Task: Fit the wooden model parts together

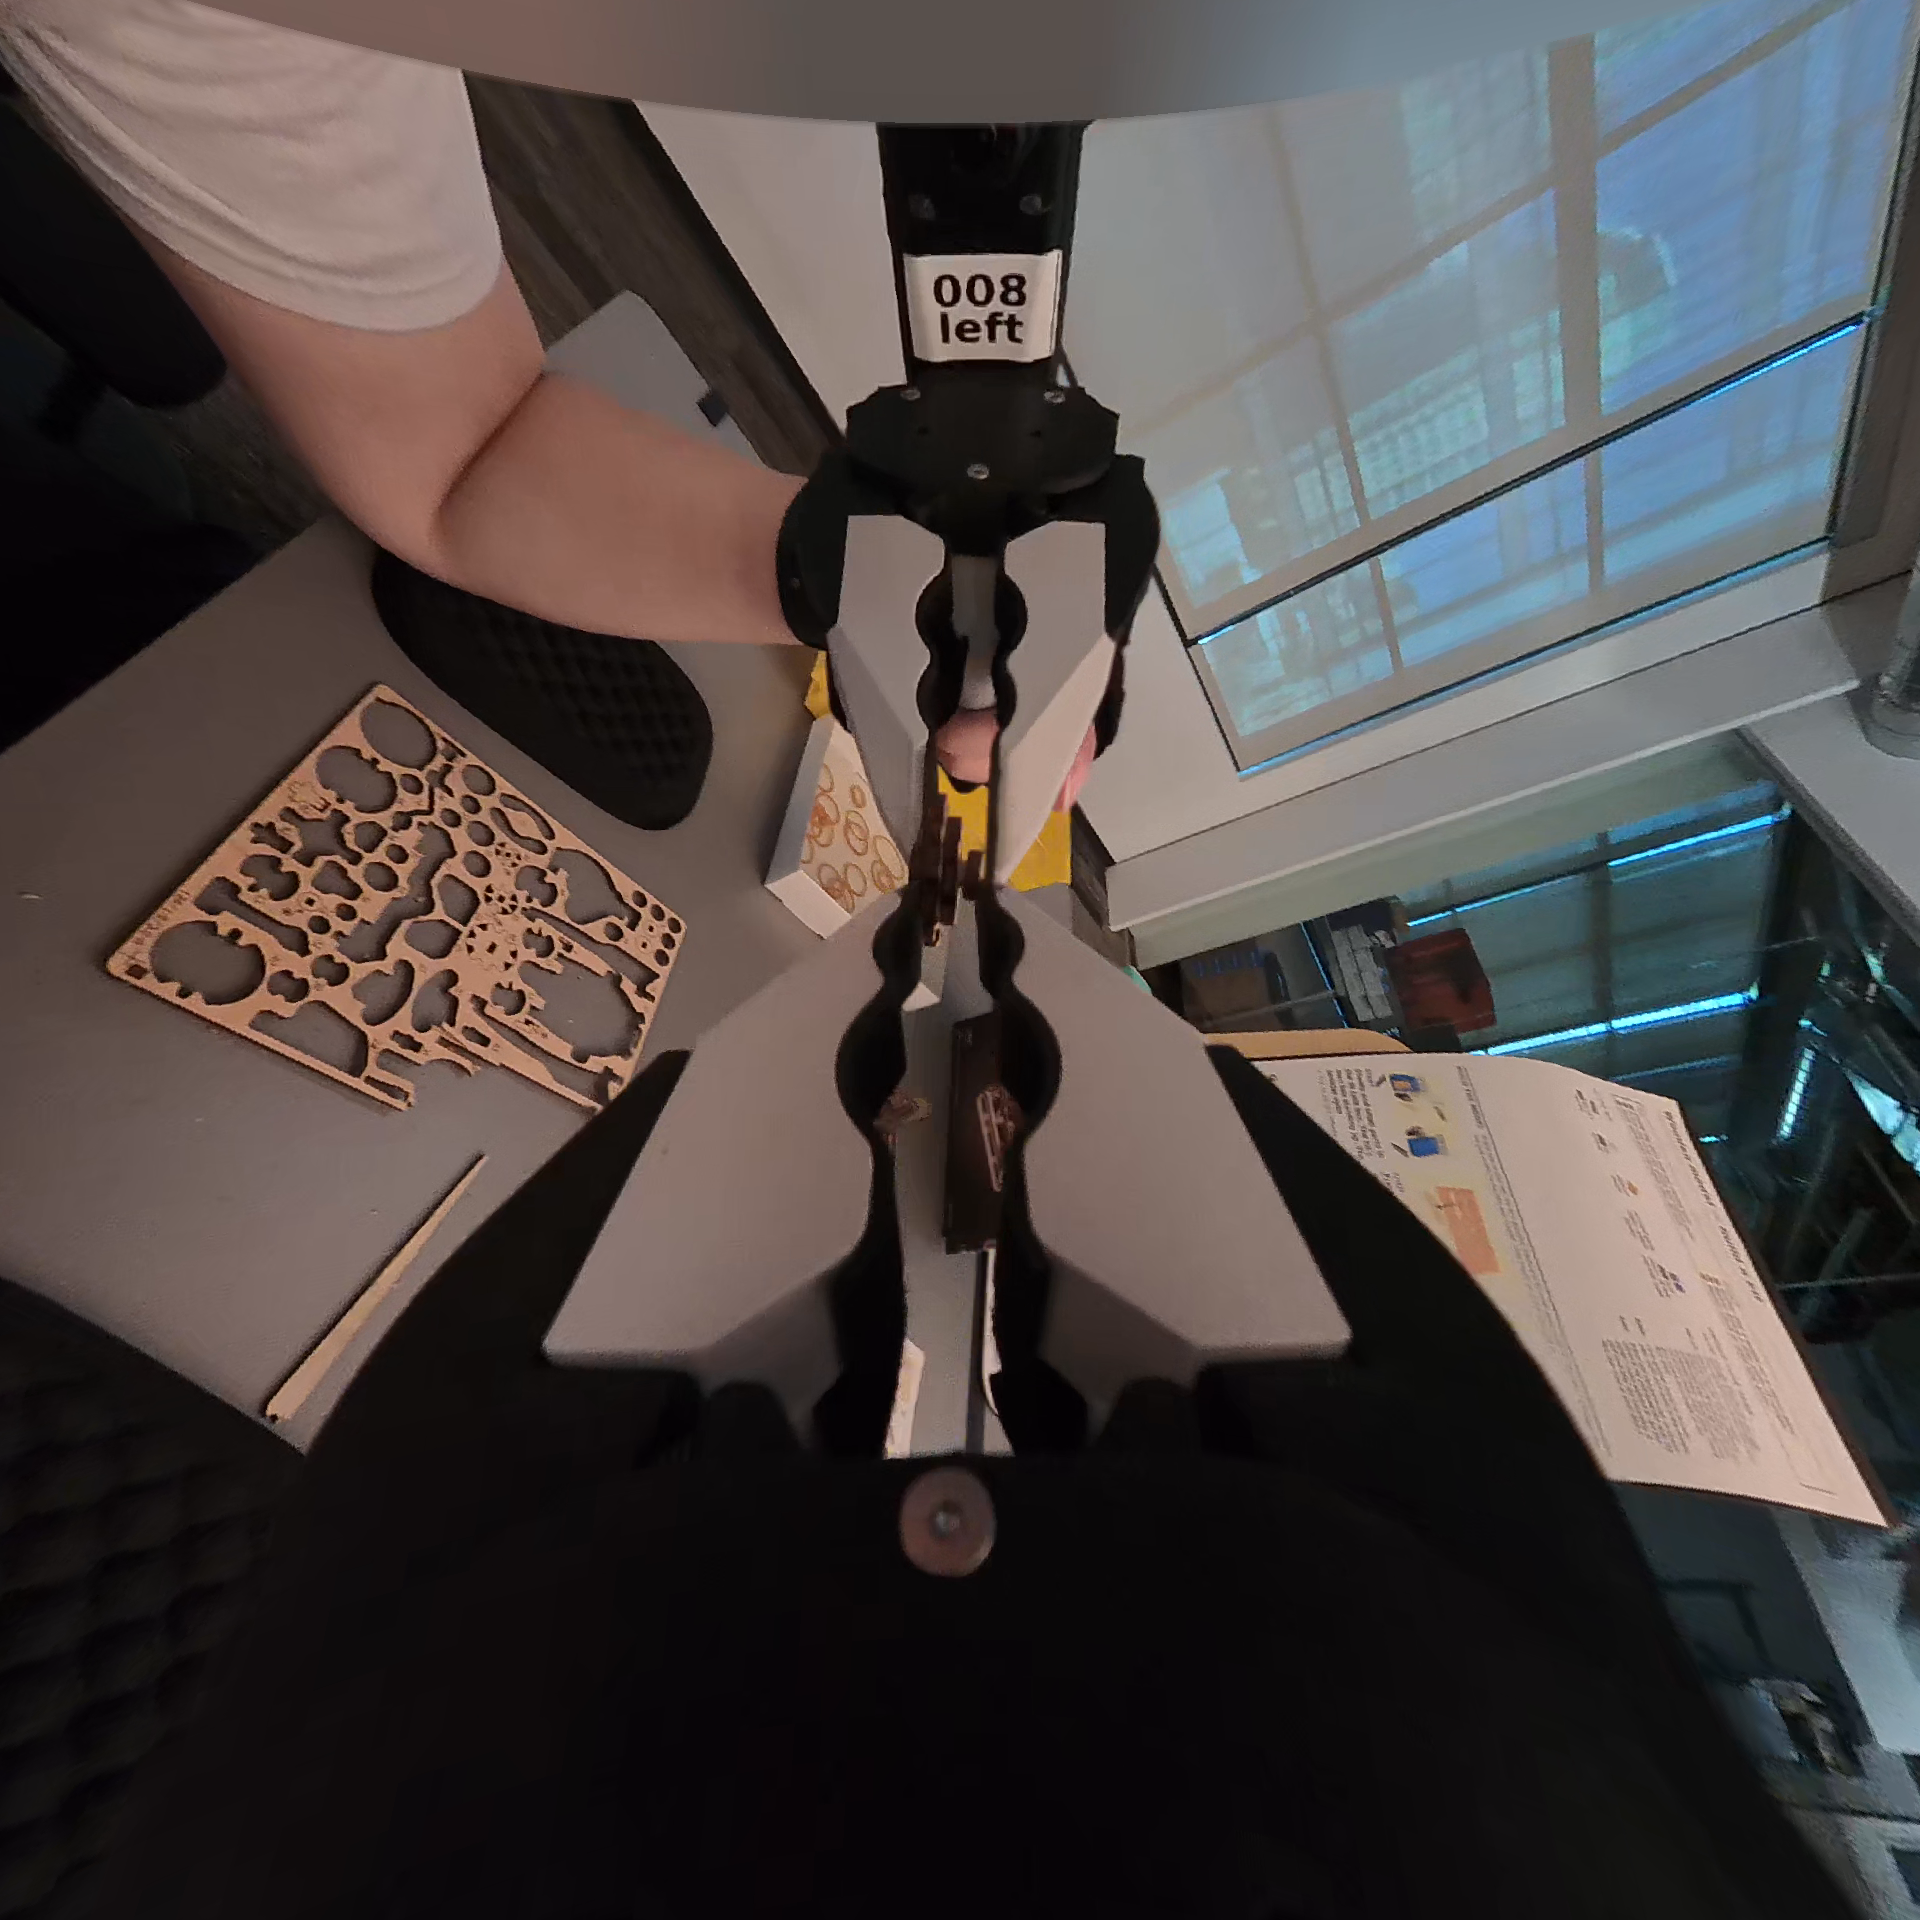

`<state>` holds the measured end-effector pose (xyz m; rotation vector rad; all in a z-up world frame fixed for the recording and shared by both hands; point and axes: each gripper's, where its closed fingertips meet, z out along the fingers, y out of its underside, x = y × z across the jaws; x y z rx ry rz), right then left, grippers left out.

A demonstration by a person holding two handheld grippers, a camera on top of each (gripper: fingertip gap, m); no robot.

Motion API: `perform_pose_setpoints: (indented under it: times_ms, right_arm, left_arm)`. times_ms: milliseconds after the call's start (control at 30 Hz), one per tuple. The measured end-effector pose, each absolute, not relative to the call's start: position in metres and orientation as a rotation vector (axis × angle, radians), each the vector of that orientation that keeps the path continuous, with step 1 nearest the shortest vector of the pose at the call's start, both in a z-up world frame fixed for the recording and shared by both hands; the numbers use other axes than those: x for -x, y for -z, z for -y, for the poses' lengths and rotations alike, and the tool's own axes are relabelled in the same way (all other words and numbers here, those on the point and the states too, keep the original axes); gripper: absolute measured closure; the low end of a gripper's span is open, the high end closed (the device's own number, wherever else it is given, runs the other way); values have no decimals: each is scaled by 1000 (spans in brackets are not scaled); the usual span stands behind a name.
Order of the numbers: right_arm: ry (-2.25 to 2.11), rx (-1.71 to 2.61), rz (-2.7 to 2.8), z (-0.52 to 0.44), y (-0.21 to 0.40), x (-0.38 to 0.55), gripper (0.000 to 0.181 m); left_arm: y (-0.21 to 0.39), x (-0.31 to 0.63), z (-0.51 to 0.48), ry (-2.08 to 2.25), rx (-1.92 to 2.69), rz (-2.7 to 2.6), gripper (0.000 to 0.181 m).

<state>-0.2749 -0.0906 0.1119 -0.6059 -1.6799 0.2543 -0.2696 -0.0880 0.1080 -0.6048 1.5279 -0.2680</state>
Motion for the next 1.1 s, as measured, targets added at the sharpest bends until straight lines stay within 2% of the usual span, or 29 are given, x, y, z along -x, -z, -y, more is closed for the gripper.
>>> perform_pose_setpoints:
  times_ms: [467, 1100]
  right_arm:
    - [-259, 632, 1730, 93, -104, 274, 172]
    - [-271, 641, 1756, 94, -99, 275, 171]
  left_arm:
    - [-99, 269, 96, 216, 581, -1595, 169]
    - [-98, 268, 100, 215, 559, -1606, 174]
